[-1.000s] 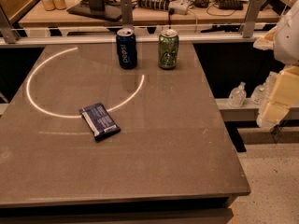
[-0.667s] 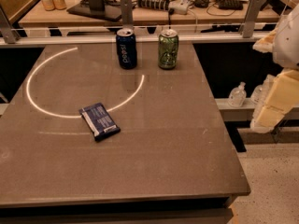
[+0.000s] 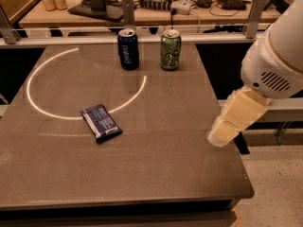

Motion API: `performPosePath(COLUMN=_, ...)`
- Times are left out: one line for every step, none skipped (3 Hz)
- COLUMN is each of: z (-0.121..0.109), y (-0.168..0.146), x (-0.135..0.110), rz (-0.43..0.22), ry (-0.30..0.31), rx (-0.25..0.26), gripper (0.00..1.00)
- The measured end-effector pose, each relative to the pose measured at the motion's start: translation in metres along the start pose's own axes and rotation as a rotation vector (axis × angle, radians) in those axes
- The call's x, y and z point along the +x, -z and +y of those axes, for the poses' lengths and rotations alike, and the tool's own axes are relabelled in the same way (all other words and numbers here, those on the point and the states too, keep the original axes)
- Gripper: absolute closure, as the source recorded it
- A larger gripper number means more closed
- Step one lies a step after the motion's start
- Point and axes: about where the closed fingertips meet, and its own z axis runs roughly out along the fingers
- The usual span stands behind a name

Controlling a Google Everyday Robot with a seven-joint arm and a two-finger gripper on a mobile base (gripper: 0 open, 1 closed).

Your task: Pick rxbar blueberry

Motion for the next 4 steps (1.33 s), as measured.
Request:
performPosePath(z=0.012, y=-0.019, x=-0.027, rz=0.030, ry=-0.148, rx=-0.048, gripper=0.00)
performPosePath(z=0.012, y=-0.015, x=-0.028, rz=0.024, ry=-0.192, rx=-0.038, gripper=0.00)
performPosePath(z=0.012, y=-0.015, x=-0.030, rz=0.029, ry=-0.193, rx=-0.034, gripper=0.00)
performPosePath(z=0.012, y=-0.019, x=-0.046, rz=0.059, ry=-0.197, rx=-0.013, gripper=0.00)
